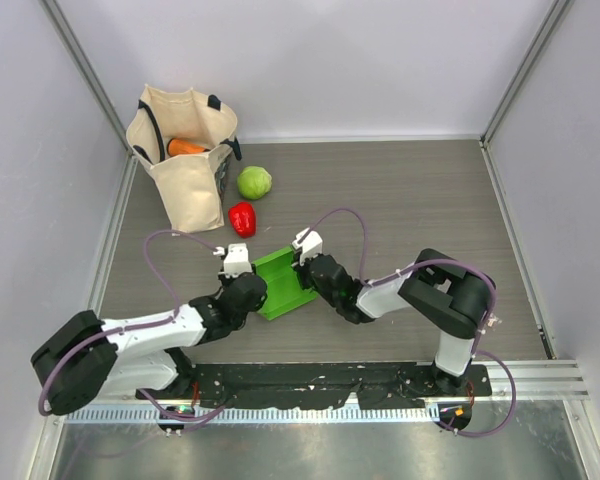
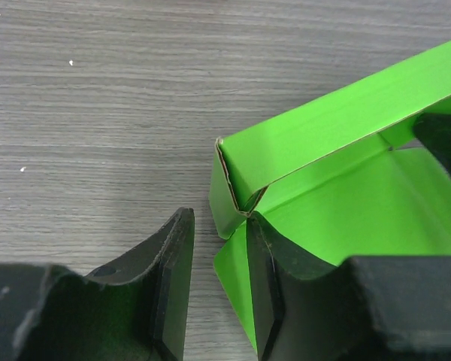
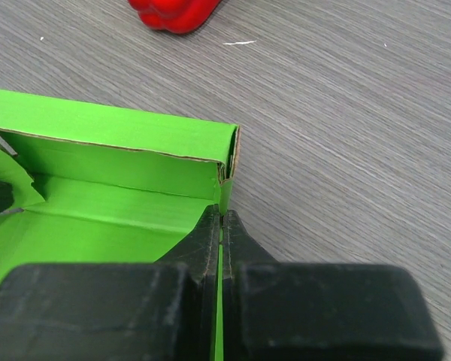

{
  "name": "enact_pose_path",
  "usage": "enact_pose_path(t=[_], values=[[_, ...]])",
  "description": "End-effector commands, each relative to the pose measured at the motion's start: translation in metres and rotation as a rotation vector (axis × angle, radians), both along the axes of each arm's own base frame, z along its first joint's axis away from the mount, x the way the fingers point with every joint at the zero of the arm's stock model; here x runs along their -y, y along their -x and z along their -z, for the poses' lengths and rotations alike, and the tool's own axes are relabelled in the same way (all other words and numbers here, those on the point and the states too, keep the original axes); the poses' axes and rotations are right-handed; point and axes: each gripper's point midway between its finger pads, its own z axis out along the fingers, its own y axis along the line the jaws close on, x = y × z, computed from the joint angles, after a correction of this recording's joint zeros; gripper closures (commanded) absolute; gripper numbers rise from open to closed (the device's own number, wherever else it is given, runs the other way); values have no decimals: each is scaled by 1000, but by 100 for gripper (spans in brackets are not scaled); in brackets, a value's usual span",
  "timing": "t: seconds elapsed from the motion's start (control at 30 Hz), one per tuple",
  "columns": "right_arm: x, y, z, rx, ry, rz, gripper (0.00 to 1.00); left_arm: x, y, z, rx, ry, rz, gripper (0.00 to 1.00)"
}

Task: Fold the paper box

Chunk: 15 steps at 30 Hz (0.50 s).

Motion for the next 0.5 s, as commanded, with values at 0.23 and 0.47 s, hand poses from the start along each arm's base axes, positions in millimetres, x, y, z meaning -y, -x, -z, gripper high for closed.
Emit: enact_pose_path(t=[0.23, 0.47], values=[[-12, 6, -26, 19, -86, -1, 99, -14, -46, 5, 18, -81, -255, 98], [-11, 3, -40, 66, -116, 153, 99, -23, -48, 17, -31, -88, -318, 100]])
